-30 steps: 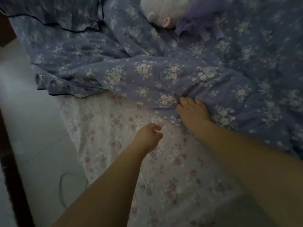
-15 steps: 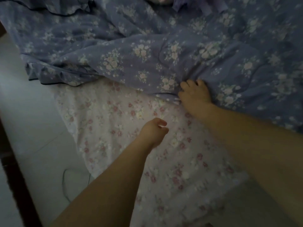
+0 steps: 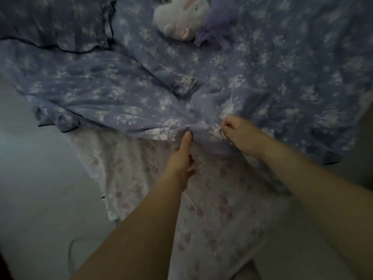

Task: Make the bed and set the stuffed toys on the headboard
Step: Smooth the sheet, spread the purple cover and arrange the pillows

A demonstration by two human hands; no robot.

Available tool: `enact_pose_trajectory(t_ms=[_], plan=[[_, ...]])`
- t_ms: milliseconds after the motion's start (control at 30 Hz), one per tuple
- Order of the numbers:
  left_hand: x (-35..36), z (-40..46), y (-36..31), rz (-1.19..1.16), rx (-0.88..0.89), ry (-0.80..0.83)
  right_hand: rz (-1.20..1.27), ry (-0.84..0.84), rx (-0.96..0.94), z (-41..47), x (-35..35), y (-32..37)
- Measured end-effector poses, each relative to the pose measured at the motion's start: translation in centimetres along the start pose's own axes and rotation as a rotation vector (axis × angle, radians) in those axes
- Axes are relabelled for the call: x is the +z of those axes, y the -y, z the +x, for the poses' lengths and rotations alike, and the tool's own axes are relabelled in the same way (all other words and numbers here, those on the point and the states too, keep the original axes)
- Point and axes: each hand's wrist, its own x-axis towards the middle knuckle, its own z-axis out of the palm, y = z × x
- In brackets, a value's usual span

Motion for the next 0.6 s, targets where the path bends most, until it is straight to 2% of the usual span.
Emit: enact_pose_trajectory(t_ms=[133, 233, 300, 467, 600], plan=[[-1.6, -1.9, -0.1, -0.406, 0.052, 0.146, 0.132, 0.353, 0.156, -4.1, 1.9, 3.2], [-3.1, -3.6, -0.7, -0.657, 0.151, 0.163, 0.221, 0.455, 0.230, -7.2, 4.8, 4.7], [-4.8, -4.4, -0.3, -0.690, 0.230, 0.160, 0.347, 0.487, 0.294, -9.1, 6.6, 5.5], [-9.2, -5.3, 0.7, -0.773, 0.113, 0.201, 0.576, 0.487, 0.360, -12.1, 8.8, 6.5], [-10.9, -6.5, 1.0, -0.753, 0.050, 0.289, 0.635, 0.342, 0.362, -13.0, 9.2, 7.4]])
